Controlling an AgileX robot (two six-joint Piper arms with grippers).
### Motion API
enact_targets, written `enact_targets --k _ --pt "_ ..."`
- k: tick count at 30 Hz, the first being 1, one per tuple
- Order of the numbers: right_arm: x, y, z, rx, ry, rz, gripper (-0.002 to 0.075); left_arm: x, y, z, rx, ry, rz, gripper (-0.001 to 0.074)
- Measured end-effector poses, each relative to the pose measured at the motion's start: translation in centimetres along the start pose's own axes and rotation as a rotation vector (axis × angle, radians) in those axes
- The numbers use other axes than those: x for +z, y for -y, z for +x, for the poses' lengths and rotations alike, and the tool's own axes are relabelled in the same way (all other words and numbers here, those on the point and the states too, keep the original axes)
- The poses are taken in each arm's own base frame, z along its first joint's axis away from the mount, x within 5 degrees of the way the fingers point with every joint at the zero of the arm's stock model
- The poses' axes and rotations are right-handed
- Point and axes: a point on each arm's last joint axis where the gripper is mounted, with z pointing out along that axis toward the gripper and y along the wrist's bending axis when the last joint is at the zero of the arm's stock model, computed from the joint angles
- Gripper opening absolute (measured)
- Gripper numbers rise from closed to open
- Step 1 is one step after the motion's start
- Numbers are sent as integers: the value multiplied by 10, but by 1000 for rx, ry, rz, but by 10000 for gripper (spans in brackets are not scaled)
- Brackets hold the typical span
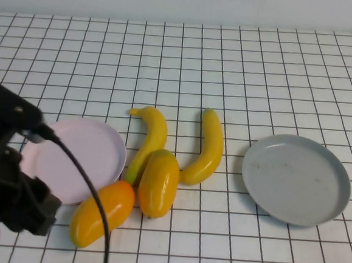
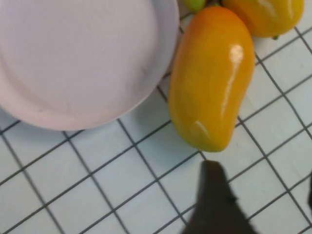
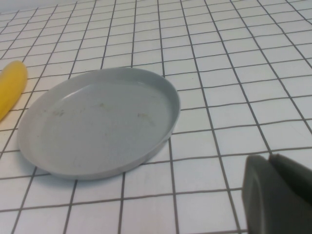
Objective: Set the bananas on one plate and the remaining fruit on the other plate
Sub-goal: Put one type of fruit in the left plate
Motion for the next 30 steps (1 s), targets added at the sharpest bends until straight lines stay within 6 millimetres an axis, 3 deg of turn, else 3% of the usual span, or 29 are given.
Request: enact_targets --k 1,4,7,15,21,30 --pt "0 0 0 0 0 0 -18 9 6 -6 26 -33 26 358" --pt "0 0 0 0 0 0 -18 31 20 -18 73 -105 68 574" --pt "0 0 0 0 0 0 -18 53 29 -29 101 -158 80 660" --pt "0 0 0 0 0 0 -18 102 27 -57 134 -231 47 668" --pt "0 0 0 0 0 0 -18 137 25 -59 138 -274 38 668" --pt "0 0 0 0 0 0 -18 158 24 -61 144 -280 30 662"
